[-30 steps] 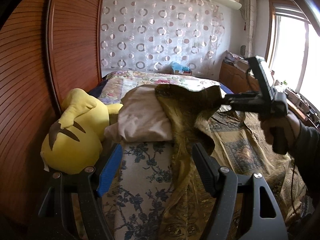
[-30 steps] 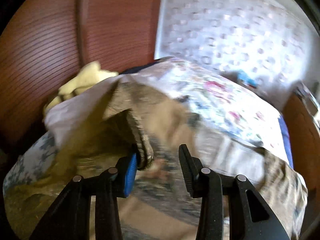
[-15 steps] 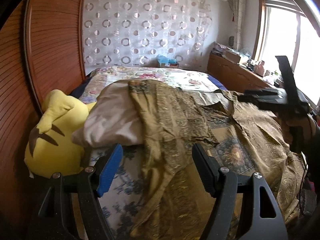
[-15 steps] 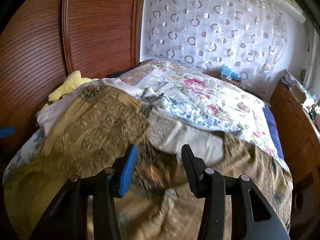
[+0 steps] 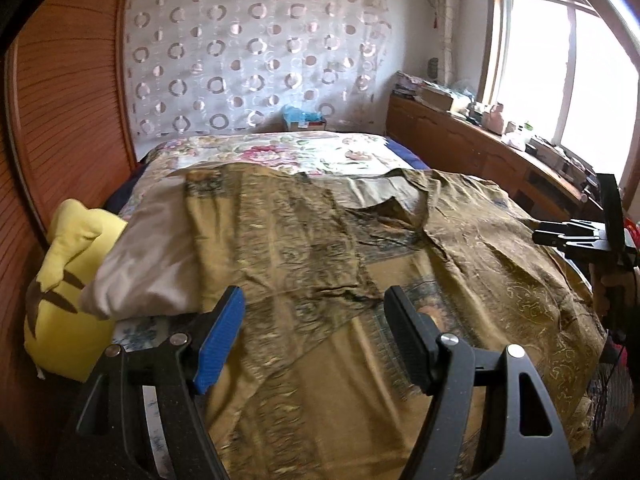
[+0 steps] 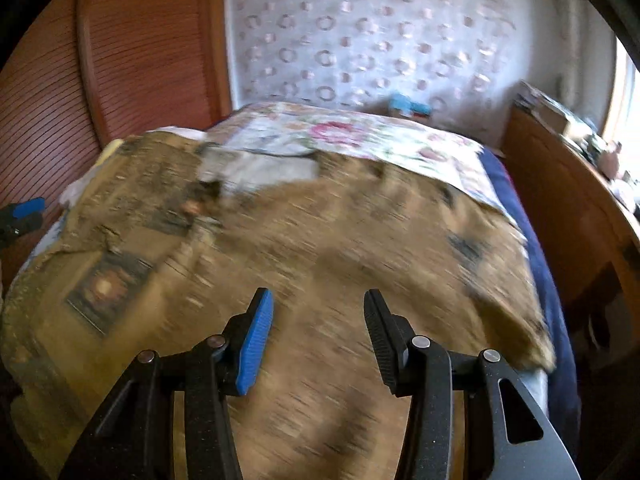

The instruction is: Fold small clothes

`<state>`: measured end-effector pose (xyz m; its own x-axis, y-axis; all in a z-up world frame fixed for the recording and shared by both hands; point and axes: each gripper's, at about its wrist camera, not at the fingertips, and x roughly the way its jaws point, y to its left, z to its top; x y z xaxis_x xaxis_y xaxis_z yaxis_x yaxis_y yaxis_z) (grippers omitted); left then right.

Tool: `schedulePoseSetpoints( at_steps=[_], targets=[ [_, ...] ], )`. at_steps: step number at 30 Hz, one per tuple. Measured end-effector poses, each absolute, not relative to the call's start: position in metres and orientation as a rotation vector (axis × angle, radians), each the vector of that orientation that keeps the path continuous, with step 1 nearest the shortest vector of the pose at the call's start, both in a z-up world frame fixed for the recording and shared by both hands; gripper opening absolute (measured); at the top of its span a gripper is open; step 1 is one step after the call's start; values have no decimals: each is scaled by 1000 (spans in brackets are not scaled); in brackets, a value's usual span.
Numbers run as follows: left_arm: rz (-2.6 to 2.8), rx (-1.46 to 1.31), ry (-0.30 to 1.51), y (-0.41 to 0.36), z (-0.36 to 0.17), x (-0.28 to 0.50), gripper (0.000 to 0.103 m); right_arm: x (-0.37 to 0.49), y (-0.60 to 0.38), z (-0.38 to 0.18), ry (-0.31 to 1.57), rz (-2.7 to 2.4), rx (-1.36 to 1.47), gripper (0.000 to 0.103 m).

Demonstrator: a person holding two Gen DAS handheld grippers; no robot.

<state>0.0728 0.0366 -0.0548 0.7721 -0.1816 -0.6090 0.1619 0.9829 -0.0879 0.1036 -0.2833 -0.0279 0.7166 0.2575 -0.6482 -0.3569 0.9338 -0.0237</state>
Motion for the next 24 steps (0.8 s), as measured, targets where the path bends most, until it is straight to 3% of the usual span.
schedulePoseSetpoints(
  at_steps=[10, 24],
  targets=[
    [-248, 11, 677, -7, -53, 87, 73, 82, -374, -22, 703, 185, -42, 49],
    [-345, 35, 657, -60, -42, 89, 73, 82, -421, -20, 784, 116, 65, 49]
  ],
)
